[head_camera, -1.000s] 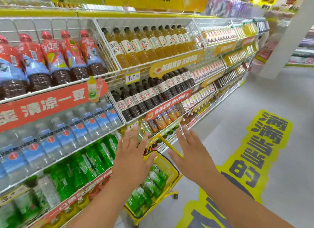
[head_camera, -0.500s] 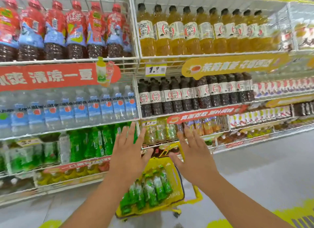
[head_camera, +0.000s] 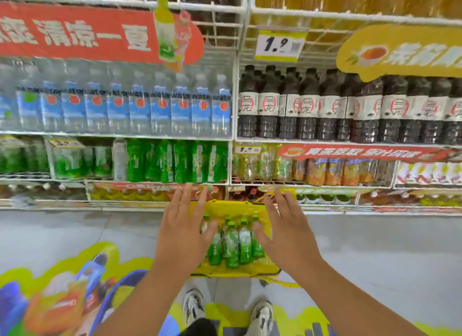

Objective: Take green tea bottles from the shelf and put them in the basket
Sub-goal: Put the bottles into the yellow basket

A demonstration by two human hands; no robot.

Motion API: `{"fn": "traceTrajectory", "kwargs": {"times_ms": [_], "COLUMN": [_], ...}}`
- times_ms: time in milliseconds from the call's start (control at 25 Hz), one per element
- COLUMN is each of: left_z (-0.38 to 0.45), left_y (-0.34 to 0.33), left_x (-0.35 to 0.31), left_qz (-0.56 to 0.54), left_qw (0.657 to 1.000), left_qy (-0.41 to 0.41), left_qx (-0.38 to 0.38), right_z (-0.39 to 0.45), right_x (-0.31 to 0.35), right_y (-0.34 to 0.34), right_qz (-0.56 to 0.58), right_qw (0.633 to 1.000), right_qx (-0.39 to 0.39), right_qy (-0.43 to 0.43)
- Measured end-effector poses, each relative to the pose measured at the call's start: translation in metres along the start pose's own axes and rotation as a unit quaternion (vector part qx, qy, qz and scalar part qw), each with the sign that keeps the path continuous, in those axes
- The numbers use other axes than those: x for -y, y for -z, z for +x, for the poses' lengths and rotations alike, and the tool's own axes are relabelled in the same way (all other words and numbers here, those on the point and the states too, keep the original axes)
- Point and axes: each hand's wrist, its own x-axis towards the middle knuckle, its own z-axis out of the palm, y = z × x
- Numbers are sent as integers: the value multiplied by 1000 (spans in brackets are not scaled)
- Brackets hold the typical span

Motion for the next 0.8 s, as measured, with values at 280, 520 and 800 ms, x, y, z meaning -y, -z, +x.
{"fn": "traceTrajectory", "kwargs": {"times_ms": [280,520,800], "left_z": [31,48,62], "left_y": [-128,-263,-381], "left_x": [50,81,96], "left_qz": [-38,-54,-83], "left_qw": [997,991,975], "left_qy": [25,85,171], "left_qx": [55,88,113], "right_z": [57,101,149], "right_x": [13,11,-2], "right_y": [-122,-264,-382], "right_qz": [41,78,120], "right_qw": [998,986,970], "right_qx": [35,114,180], "right_qy": [-43,-90,-106]}}
